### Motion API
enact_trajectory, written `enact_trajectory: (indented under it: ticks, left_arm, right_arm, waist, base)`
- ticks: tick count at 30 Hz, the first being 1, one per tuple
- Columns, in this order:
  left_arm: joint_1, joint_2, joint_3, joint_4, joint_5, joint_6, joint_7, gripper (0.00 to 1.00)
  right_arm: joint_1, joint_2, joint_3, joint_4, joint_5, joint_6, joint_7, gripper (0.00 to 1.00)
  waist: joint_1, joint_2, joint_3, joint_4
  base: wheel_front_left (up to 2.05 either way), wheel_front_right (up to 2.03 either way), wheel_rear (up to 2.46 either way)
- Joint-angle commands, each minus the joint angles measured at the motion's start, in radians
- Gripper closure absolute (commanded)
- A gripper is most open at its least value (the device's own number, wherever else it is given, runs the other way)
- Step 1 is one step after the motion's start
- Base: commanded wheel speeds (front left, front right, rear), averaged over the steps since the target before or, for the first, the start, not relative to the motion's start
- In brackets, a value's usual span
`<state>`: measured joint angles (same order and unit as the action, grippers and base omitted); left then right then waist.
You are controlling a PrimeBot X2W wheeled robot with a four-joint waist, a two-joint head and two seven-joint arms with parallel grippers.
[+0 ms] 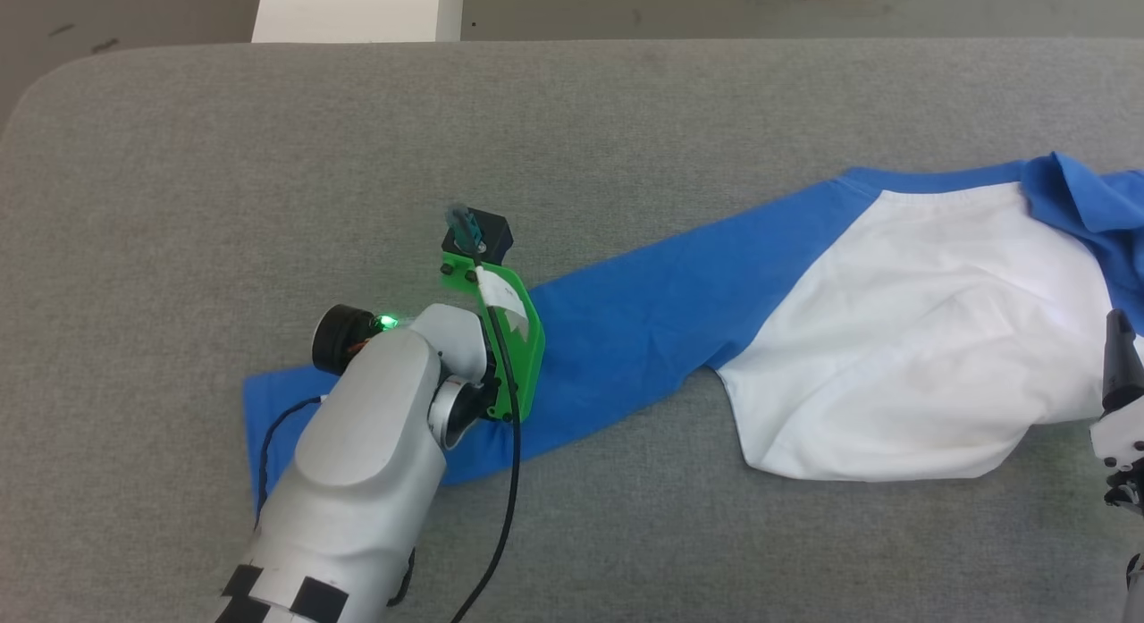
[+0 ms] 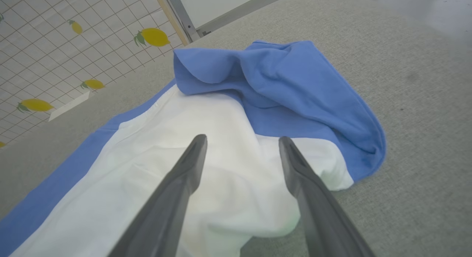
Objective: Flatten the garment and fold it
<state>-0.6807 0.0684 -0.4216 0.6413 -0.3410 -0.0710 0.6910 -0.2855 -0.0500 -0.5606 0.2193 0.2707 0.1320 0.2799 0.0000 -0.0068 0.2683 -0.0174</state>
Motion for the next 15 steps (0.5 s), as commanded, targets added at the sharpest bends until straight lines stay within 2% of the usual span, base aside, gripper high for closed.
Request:
enact_trajectory:
  ticks: [1,6,10,12,15]
  left_arm:
    - [0.045,-0.011,-0.003,0.024,-0.022,-0.009,-0.011,1.0]
    - [0.017,-0.015,0.067,-0.029,-0.1,0.019,-0.111,1.0]
    - [0.0,-0.015,0.162,-0.094,-0.18,0.048,-0.198,1.0]
    - [0.005,-0.001,0.212,-0.132,-0.207,0.066,-0.232,1.0]
    - [0.053,0.051,0.325,-0.214,-0.252,0.123,-0.288,1.0]
  right_arm:
    - [-0.001,0.0,0.002,0.005,-0.007,-0.001,-0.01,0.0]
    - [0.0,0.0,0.007,0.013,-0.013,-0.001,-0.014,0.0]
    - [0.006,0.0,0.003,0.017,-0.022,-0.001,-0.014,0.0]
    - [0.01,0.0,-0.001,0.018,-0.028,-0.001,-0.013,0.0]
    - [0.017,0.0,-0.004,0.02,-0.036,-0.001,-0.01,0.0]
  waist:
    - [0.0,0.0067,-0.004,0.012]
    - [0.0,0.0067,-0.017,0.043]
    - [0.0,0.0067,-0.035,0.074]
    - [0.0,0.0067,-0.042,0.091]
    - [0.0,0.0067,-0.057,0.117]
  base:
    - [0.0,0.0,0.0]
    - [0.0,0.0,0.0]
    - [0.0,0.0,0.0]
    - [0.0,0.0,0.0]
    - [0.0,0.0,0.0]
